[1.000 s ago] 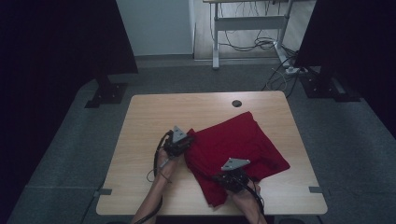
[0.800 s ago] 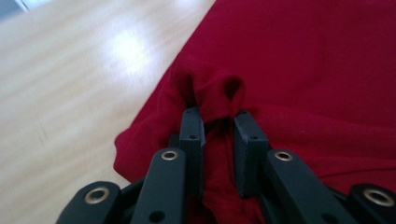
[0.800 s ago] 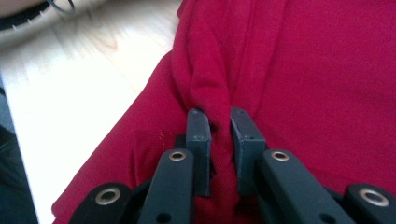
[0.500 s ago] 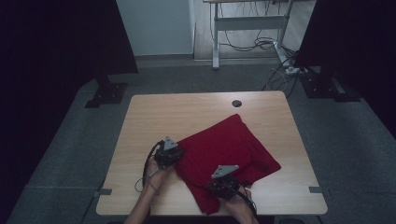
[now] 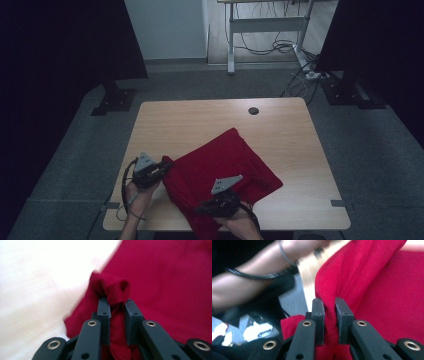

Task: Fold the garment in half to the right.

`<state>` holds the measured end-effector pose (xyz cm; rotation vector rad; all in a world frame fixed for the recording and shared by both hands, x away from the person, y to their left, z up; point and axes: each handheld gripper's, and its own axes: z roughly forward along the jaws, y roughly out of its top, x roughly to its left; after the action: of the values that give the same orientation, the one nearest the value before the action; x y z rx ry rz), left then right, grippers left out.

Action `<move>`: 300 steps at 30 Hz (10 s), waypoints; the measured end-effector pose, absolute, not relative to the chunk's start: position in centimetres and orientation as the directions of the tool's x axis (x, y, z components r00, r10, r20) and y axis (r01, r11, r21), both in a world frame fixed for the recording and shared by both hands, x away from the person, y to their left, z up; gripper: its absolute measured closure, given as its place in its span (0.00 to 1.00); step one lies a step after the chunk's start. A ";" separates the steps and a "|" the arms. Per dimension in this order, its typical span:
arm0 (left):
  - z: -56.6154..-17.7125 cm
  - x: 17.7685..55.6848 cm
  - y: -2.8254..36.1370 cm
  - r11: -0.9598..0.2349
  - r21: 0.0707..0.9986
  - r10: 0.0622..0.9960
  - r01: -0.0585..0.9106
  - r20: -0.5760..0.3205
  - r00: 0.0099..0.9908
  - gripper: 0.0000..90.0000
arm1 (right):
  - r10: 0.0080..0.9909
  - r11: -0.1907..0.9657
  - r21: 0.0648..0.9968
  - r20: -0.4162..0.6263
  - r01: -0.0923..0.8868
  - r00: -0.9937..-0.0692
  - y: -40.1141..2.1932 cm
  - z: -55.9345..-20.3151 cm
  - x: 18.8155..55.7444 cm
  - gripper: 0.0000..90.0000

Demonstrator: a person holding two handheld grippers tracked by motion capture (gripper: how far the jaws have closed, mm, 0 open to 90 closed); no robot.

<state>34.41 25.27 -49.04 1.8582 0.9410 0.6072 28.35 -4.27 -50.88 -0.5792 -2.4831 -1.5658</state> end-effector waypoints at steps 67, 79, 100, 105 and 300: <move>-50.5 45.2 12.3 -0.411 0.878 0.689 0.246 0.122 0.715 0.81 | 0.594 0.327 0.815 0.218 0.479 -0.775 -14.1 -53.1 31.6 0.89; -53.8 48.0 15.0 -0.154 0.849 0.799 0.506 -0.195 0.569 0.76 | 0.642 0.402 0.767 0.154 0.500 -0.751 -12.8 -55.7 31.6 0.89; -49.1 45.6 18.7 -0.204 0.881 0.832 0.428 -0.074 0.550 0.46 | 0.657 0.404 0.770 0.132 0.494 -0.742 -12.7 -55.9 31.5 0.89; -48.8 41.6 17.9 -0.282 0.882 0.761 0.378 -0.034 0.648 0.40 | 0.647 0.395 0.775 0.145 0.493 -0.748 -12.9 -56.0 31.6 0.88; -54.3 32.5 22.3 -0.410 0.788 0.695 0.459 -0.056 0.717 0.09 | 0.641 0.490 0.777 -0.015 0.394 -0.767 -14.4 -54.3 27.8 0.15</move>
<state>32.55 22.30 -54.33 2.0779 0.8756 0.3554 27.80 -14.36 -54.31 -1.0635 -2.9651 -1.4046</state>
